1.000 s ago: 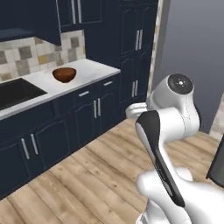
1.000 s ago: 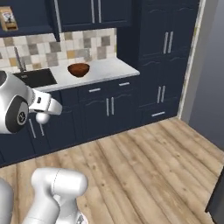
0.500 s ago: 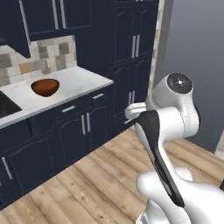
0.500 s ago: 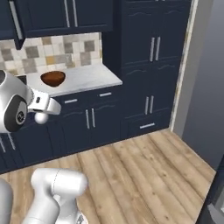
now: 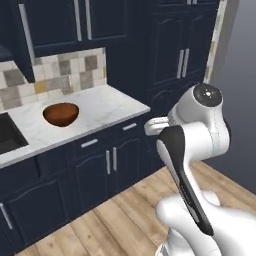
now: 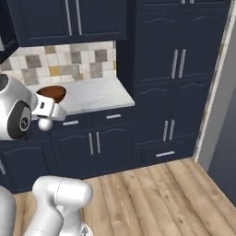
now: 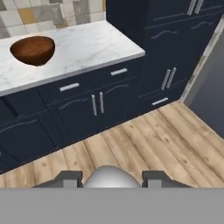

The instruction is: Pick the egg and butter from the fridge and place them by the bowl for mixing.

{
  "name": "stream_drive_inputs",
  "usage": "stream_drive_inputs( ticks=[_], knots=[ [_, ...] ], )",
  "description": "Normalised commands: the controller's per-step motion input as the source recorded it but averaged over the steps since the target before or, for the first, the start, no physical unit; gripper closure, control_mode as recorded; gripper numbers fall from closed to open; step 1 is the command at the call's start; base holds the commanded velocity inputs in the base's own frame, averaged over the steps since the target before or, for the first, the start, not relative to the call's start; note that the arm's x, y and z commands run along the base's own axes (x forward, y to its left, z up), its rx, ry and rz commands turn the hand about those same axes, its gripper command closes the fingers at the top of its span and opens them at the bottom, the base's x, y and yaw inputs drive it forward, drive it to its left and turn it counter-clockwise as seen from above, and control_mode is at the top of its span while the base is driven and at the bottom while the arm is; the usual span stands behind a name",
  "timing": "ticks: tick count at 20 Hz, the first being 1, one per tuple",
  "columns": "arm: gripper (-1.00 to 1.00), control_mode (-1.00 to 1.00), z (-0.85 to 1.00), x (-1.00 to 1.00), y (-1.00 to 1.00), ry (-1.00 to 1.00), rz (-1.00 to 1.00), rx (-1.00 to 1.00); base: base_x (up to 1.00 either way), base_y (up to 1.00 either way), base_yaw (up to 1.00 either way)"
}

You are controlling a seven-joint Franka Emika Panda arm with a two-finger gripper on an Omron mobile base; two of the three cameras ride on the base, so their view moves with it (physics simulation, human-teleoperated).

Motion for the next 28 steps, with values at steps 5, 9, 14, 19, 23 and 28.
stream_drive_inputs(
  ticks=[5,9,14,19,23,28],
  knots=[
    [1.00,1.00,0.00,0.00,0.00,0.00,0.00,0.00,1.00,-0.06,0.36],
    [1.00,1.00,0.00,0.00,0.00,0.00,0.00,0.00,1.00,-0.30,0.51],
    [1.00,1.00,0.00,0.00,0.00,0.00,0.00,0.00,0.76,-0.37,0.50],
    [1.00,1.00,0.00,0.00,0.00,0.00,0.00,0.00,0.49,-0.17,0.03],
    [1.00,1.00,0.00,0.00,0.00,0.00,0.00,0.00,0.86,-0.40,-0.02],
    [1.00,1.00,0.00,0.00,0.00,0.00,0.00,0.00,0.39,-0.05,-0.03]
  ],
)
